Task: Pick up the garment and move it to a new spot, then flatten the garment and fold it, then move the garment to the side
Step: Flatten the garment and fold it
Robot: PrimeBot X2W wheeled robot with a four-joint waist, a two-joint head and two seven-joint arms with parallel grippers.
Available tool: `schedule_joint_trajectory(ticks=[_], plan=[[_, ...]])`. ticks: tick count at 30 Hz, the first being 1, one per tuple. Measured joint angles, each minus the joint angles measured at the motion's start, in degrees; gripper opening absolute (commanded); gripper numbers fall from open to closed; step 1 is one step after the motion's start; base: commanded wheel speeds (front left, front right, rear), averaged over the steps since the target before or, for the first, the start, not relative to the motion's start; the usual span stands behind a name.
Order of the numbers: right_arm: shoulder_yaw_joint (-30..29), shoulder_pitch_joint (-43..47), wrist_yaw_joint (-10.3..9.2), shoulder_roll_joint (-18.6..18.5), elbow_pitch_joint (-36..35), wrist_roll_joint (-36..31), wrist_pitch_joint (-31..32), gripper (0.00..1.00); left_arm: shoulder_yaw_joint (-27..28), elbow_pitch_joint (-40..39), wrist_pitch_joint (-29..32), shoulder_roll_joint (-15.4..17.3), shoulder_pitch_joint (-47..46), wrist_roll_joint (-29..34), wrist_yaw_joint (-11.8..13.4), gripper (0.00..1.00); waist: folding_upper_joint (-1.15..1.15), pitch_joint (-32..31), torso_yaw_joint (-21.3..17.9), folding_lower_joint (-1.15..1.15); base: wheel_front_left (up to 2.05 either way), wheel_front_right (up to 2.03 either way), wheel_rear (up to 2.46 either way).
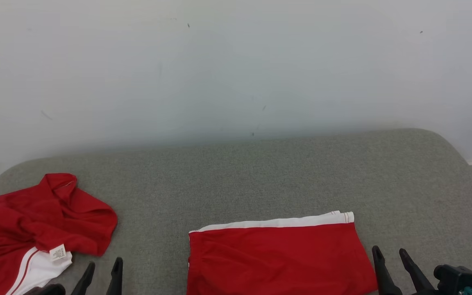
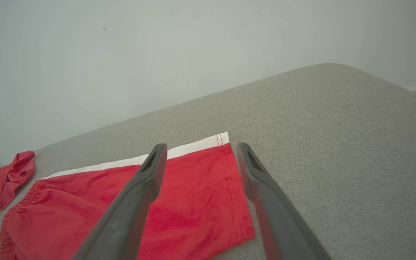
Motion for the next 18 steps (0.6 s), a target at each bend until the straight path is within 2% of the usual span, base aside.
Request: schedule_joint_trajectory(ticks=[9,13,18], plan=[[0.4,0.0,-0.44,-0.5,1.1,-0.1,2.7,1.00,-1.9,-1.5,3.5,1.3,0.3,3.0,0.0,1.00,0.00,0.2,0.0,0.00,0.00,0.00,0.00],[0.6,-0.2,-2.78,-2.7,4.4,-2.8,7.2,1.00,-2.1,-1.7,5.2,1.2,0.3,3.3,0.0,1.00,0.00,0.3,0.2,0.00,0.00,0.00,0.00],[0.6,-2.9,-3.57,-4.4,7.6,-2.7,13.7,1.00,-2.3,-2.7,7.1,1.0,0.1,4.4,0.0,1.00,0.00,0.8,0.6,0.00,0.00,0.00,0.00]])
